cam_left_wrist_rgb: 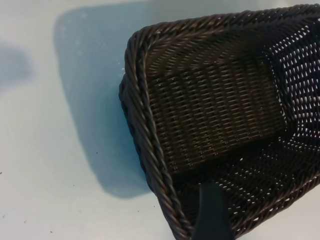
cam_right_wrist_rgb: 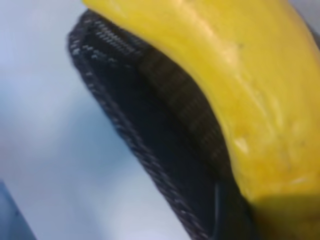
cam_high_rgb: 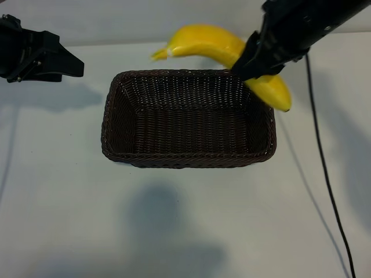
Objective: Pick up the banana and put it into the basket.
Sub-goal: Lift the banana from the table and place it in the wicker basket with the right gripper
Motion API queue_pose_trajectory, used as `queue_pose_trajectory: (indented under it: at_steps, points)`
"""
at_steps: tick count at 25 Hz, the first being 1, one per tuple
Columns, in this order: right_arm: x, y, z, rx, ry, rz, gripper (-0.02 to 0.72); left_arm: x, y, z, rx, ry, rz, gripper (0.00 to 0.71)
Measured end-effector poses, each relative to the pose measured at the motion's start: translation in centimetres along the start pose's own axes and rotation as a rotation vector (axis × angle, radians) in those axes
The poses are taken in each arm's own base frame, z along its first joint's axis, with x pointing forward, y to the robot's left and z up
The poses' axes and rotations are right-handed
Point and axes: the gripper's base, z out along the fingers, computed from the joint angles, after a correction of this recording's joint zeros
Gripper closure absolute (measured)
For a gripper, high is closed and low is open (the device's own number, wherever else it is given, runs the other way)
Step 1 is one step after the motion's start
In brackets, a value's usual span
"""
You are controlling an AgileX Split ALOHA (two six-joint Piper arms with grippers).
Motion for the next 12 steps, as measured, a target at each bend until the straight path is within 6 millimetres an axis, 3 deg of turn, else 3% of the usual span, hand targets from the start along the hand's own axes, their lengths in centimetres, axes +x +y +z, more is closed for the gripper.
queue_pose_trajectory:
  at_steps: [5,12]
  points:
    - [-0.2,0.9,1.6,-0.002,0.053,-0.058,0.290,0.0,0.0,0.0,0.002,0.002,0.000,0.164]
    - [0.2,-0.6,4.7,0.007,0.113,-0.041,0.290,0.1,-0.1,0.0,0.010,0.008,-0.002,0.164]
